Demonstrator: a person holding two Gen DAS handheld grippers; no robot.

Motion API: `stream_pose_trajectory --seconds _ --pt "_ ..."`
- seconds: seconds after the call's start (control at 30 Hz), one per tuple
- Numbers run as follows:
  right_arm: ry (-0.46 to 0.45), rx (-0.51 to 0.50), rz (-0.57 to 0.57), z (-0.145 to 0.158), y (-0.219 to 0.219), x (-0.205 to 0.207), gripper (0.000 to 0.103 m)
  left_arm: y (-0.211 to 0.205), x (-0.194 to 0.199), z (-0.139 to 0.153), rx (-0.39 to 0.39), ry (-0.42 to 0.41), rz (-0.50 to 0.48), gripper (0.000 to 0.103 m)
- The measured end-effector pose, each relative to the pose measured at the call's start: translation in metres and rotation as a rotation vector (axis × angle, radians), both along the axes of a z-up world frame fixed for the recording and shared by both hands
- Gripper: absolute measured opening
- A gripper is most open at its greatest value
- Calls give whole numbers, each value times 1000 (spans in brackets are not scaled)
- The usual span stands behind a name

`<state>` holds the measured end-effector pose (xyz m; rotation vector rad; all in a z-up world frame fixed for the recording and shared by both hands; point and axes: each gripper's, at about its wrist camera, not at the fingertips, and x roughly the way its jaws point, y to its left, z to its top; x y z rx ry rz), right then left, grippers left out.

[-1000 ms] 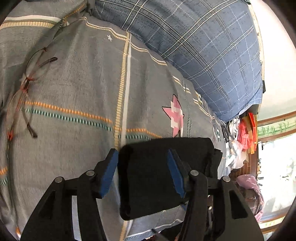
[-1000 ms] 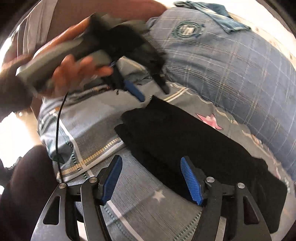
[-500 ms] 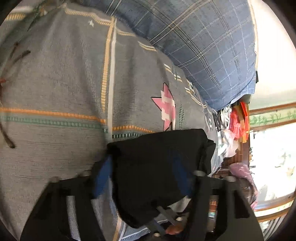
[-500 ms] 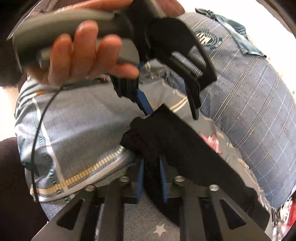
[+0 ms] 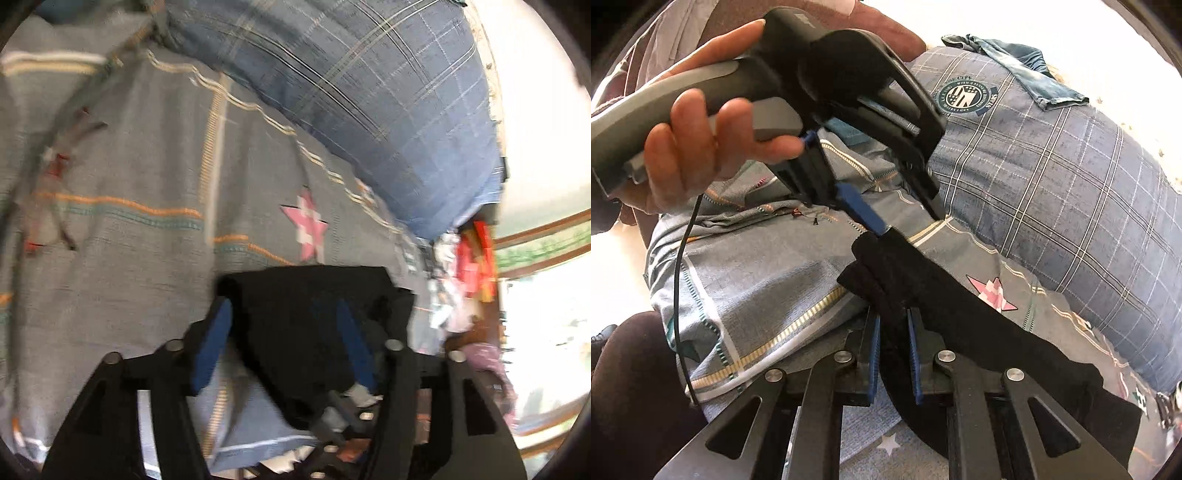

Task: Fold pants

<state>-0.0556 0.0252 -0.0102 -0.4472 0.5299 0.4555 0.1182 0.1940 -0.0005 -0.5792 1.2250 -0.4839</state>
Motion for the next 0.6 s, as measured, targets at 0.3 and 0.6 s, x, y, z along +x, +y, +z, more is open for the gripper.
stream_pose_trajectory --seconds 0.3,0.6 --pt "9 33 8 5 -6 3 12 -23 3 -26 -100 98 -55 59" --pt "22 133 -39 26 -40 5 12 -57 -7 17 -130 0 -43 12"
